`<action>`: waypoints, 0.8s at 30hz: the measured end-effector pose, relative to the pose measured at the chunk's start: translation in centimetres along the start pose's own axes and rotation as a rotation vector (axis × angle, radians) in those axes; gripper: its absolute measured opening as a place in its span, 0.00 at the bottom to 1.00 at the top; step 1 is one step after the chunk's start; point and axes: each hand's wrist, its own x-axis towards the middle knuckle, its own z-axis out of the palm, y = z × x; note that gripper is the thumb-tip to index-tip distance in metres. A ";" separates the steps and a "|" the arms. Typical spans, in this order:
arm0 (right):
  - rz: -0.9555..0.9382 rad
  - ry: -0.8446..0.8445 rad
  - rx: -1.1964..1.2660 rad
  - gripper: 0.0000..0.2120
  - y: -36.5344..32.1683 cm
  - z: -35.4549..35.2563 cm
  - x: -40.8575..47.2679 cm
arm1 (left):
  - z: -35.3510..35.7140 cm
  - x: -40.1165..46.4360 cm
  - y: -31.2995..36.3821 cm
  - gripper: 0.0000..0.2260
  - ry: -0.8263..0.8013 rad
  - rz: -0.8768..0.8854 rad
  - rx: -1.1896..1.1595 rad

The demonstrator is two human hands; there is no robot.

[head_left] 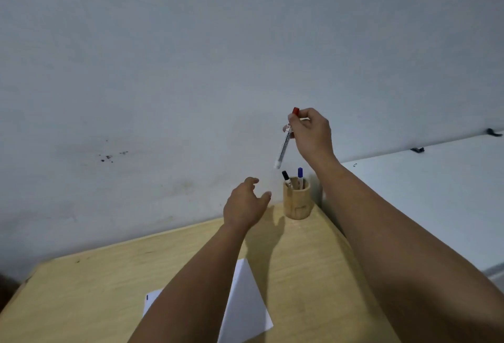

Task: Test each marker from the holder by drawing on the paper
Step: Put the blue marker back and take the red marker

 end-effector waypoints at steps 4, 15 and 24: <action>0.248 -0.237 0.165 0.12 -1.4 1.7 -5.3 | -5.3 -2.9 -1.2 0.18 0.098 -0.024 -0.074; 0.422 -0.905 0.135 0.11 0.1 12.0 -22.4 | -17.3 -12.9 -12.6 0.28 0.057 -0.162 -0.294; 0.200 -0.943 -0.029 0.08 0.6 18.3 -26.0 | -22.1 -13.7 -19.1 0.22 0.171 -0.366 -0.303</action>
